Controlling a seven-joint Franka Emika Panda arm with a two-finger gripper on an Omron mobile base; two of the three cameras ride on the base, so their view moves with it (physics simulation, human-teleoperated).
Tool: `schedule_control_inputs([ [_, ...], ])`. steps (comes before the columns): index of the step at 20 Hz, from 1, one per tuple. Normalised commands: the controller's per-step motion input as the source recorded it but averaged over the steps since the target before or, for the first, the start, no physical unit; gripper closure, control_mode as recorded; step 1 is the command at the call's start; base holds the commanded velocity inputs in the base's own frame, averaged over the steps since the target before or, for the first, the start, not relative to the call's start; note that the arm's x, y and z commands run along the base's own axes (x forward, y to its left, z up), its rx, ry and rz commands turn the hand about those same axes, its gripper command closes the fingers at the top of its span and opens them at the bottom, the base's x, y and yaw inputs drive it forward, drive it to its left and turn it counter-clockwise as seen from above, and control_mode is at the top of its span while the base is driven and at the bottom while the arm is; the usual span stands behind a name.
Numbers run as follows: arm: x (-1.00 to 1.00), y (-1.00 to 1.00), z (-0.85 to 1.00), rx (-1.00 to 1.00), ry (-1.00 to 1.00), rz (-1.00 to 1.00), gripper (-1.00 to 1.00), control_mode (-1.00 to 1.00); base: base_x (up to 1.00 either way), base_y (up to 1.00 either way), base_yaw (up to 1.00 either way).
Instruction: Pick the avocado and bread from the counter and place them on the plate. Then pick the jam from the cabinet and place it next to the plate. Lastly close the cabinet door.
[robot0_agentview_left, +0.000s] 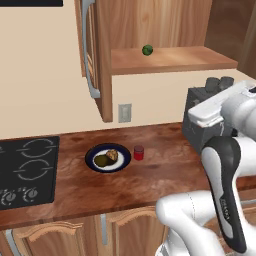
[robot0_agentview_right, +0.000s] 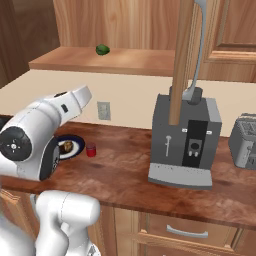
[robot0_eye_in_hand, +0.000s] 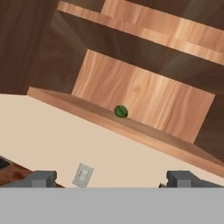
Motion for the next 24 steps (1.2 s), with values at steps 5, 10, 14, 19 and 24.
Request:
schedule_control_inputs([
  [5, -0.65, -0.22, 0.01, -0.11, -0.08, 0.00, -1.00, -1.00, 0.00, 0.00, 0.00],
  [10, -0.80, -0.16, 0.02, -0.22, -0.22, 0.00, -1.00, -1.00, 0.00, 0.00, 0.00],
  [14, -0.77, -0.19, 0.00, -0.21, -0.21, 0.00, -1.00, -1.00, 0.00, 0.00, 0.00],
  [19, -0.53, -0.16, 0.00, -0.21, -0.25, 0.03, -1.00, -1.00, 0.00, 0.00, 0.00],
  [24, -0.43, -0.19, 0.00, -0.24, -0.26, 0.11, -1.00, -1.00, 0.00, 0.00, 0.00],
])
